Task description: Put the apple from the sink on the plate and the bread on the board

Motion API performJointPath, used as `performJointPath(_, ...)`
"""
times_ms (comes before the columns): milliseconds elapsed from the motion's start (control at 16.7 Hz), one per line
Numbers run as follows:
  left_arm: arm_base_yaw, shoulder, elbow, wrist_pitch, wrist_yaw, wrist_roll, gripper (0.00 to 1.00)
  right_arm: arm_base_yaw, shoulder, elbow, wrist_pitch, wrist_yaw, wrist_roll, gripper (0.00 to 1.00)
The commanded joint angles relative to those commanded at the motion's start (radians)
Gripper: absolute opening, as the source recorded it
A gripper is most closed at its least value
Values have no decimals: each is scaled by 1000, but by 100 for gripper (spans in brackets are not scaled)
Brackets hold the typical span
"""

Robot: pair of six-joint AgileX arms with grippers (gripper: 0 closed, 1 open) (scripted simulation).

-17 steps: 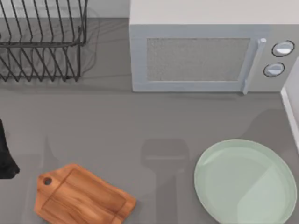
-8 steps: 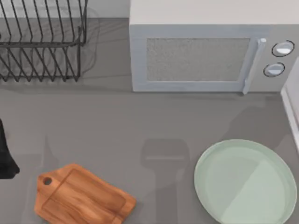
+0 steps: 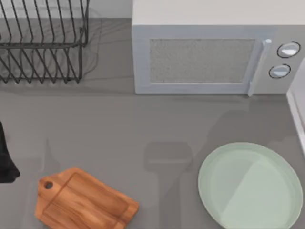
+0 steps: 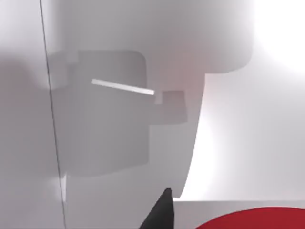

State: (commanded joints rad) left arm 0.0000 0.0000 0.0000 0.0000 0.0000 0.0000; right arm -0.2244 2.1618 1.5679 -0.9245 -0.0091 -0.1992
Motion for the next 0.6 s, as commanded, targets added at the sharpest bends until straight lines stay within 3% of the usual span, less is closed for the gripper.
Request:
performJointPath(300,0,0,0,0,0,0,100,36,-63,-7,-28,7,53,0)
performJointPath(600,0,0,0,0,0,0,100,156,-188,-99,-108,18,210,0)
